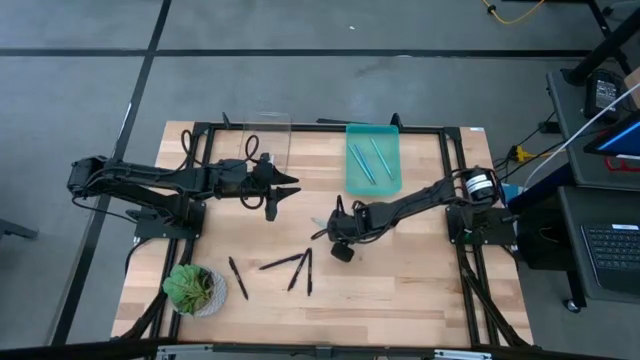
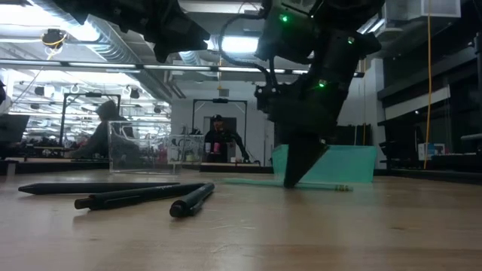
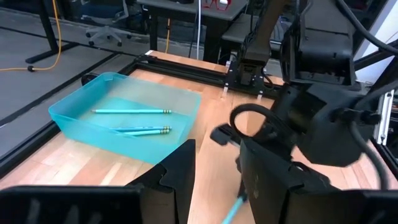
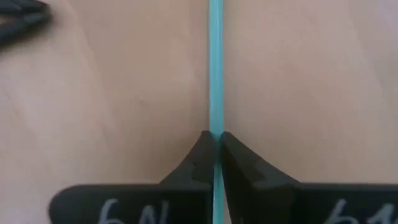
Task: Sort pens & pencils
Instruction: Put the blue pencil into the blue bin
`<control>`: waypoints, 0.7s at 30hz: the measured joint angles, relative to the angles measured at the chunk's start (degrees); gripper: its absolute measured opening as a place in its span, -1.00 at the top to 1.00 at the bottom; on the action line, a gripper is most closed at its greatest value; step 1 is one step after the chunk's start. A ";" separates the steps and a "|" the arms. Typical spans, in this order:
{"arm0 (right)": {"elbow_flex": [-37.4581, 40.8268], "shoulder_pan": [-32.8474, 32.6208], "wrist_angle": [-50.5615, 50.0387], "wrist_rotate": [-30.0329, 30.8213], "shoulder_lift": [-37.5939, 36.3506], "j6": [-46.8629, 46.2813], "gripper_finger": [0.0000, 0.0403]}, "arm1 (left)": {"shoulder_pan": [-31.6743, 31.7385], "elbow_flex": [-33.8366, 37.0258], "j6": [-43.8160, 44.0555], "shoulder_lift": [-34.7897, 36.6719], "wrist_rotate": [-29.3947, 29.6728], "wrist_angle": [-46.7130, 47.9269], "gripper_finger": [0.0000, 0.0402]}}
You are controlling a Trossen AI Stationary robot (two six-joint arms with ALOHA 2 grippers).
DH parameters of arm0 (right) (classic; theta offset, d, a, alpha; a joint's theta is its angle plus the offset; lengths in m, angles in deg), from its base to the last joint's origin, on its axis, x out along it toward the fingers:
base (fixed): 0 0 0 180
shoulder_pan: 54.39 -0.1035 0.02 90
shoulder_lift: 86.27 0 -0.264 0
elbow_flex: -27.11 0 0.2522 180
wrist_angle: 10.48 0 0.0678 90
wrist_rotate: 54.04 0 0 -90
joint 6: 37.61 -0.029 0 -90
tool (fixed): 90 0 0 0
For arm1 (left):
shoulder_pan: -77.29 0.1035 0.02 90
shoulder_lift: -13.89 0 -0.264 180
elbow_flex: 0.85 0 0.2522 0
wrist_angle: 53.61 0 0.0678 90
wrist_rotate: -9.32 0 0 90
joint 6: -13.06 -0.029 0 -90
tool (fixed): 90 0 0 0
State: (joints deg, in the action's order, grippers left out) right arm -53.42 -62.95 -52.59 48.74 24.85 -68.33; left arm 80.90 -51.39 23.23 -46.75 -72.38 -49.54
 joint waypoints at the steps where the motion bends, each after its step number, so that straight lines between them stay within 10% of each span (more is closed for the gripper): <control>1: 0.08 0.06 -0.77 0.38 -0.47 0.45 0.95 | -0.02 0.00 0.00 0.00 -0.01 -0.01 0.40; 21: -0.14 0.22 -5.23 1.77 -6.87 1.22 0.97 | -0.03 0.00 0.10 0.00 -0.02 0.09 0.40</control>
State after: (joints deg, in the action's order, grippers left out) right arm -53.56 -62.73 -57.83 50.51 17.98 -67.11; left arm 80.88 -51.39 23.33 -46.75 -72.40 -49.44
